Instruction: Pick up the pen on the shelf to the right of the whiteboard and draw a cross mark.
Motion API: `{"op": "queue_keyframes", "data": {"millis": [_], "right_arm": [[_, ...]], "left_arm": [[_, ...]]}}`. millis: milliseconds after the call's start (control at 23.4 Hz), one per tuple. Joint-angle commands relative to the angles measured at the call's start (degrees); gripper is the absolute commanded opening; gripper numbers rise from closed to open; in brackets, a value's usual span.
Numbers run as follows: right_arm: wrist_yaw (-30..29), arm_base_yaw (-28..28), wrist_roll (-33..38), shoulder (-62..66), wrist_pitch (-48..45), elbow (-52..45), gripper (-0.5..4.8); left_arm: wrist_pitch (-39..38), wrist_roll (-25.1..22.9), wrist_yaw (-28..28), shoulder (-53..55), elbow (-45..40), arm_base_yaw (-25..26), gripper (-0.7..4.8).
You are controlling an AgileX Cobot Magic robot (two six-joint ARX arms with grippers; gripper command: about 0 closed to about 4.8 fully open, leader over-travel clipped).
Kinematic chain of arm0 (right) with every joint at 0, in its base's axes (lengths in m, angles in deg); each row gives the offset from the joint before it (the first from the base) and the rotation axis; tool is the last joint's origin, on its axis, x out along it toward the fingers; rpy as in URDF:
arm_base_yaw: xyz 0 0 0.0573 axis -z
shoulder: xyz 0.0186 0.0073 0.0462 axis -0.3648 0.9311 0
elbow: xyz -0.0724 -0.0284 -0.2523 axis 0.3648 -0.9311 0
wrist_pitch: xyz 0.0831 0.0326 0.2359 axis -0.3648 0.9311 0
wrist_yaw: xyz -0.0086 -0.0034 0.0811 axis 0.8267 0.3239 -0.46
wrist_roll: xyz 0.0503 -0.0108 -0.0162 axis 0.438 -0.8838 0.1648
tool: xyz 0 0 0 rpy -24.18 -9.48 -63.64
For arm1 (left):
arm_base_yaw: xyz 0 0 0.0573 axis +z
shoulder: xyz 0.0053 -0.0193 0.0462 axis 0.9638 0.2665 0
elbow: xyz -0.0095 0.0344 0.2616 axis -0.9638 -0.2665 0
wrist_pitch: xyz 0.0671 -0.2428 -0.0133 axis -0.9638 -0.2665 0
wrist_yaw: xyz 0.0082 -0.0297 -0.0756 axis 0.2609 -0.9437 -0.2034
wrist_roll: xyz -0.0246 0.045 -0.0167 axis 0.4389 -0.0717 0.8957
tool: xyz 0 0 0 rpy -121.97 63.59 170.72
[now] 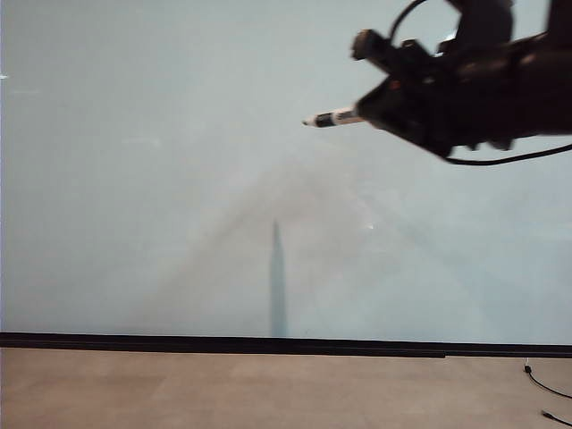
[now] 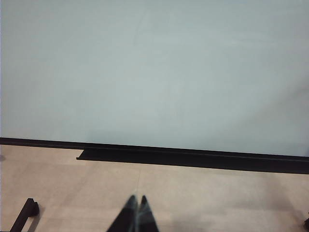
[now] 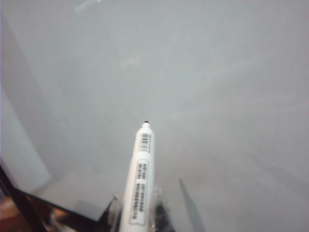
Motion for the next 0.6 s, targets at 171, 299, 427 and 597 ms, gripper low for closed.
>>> {"op": "queue_keyframes", "data": {"millis": [171,299,427,597], "right_arm": [[-2.23,-2.01,2.34,10.69,-2.29,12.7,-0.05],[-2.4,-2.01,2.38,12.79,-2.21,16.65,-0.05],[-2.29,-1.92,2.32,13.31,-1.49,18.78,-0.05],[-1.95,-1.88,2.19,13.31,1.05,20.81,-0.05]], "left_arm": [[0.52,-0.24,-0.24,0.04,0.15,-0.02,-0.05],[0.52,-0.24,-0.2,0.04,0.15,-0.02,-0.04],[0.52,-0.22,-0.22,0.04,0.15,-0.02,-0.04],[0.52,-0.22,-0.24,0.04,0.15,-0.02,-0.05]]}}
